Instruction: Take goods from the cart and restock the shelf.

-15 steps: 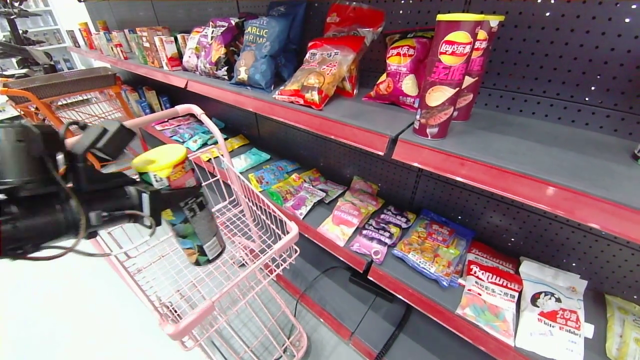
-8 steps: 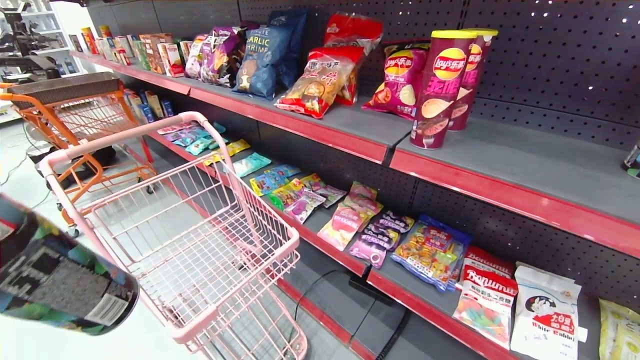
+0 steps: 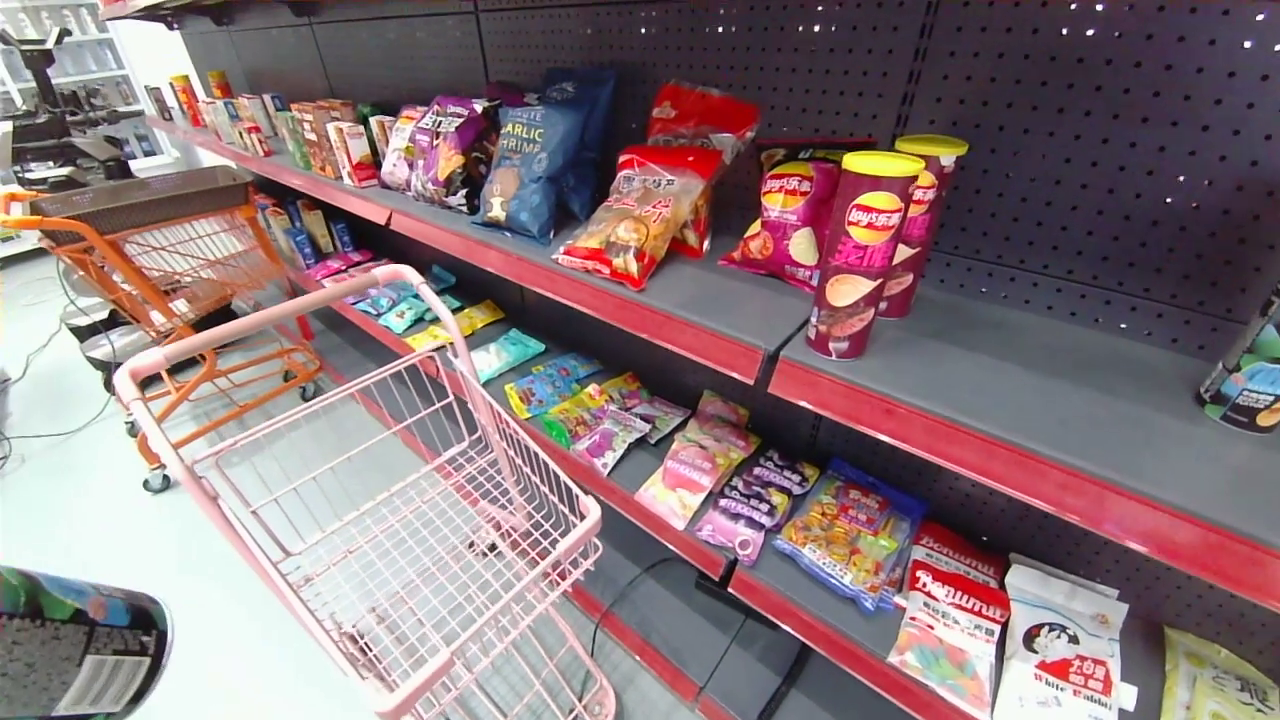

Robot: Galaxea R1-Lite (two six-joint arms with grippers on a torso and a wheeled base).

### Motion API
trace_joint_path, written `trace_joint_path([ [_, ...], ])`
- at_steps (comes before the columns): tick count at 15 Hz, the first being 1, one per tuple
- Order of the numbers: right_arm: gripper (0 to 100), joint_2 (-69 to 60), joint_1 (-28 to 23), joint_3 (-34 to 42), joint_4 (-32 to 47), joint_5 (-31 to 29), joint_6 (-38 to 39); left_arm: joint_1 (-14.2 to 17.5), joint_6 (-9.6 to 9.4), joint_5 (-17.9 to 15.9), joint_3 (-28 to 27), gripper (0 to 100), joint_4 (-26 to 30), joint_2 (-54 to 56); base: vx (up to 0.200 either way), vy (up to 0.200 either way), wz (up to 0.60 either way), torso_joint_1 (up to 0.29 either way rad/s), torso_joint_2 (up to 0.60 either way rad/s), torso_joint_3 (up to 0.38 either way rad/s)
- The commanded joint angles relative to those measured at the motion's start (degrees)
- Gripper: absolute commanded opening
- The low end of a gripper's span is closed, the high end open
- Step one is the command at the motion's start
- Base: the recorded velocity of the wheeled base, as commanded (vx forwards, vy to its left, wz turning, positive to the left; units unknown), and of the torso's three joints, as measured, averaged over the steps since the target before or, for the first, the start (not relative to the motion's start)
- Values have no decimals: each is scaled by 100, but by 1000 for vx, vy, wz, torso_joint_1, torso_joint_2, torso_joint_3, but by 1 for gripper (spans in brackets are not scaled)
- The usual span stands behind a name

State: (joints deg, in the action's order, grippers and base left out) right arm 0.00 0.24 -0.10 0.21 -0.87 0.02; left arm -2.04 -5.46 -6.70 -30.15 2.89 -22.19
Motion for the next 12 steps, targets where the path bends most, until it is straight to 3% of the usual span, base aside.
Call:
trace_joint_path([
  [1, 100, 0, 2, 1, -3, -1, -2, -7, 54, 328, 44, 0, 1, 21, 0, 0, 0, 251, -603, -354],
  [3, 100, 0, 2, 1, -3, -1, -2, 1, 212, 416, 62, 0, -8, 4, 0, 0, 0, 224, -530, -322],
  [7, 100, 0, 2, 1, -3, -1, -2, 1, 212, 521, 88, 0, 1, -75, 0, 0, 0, 171, -403, -232],
  [11, 100, 0, 2, 1, -3, -1, 6, -7, 186, 503, 44, 0, -8, -137, 0, 0, 0, 12, -30, -15],
  [12, 100, 0, 2, 1, -3, -1, 6, -7, 159, 503, 26, 0, -8, -146, 0, 0, -600, 12, 7, 2],
])
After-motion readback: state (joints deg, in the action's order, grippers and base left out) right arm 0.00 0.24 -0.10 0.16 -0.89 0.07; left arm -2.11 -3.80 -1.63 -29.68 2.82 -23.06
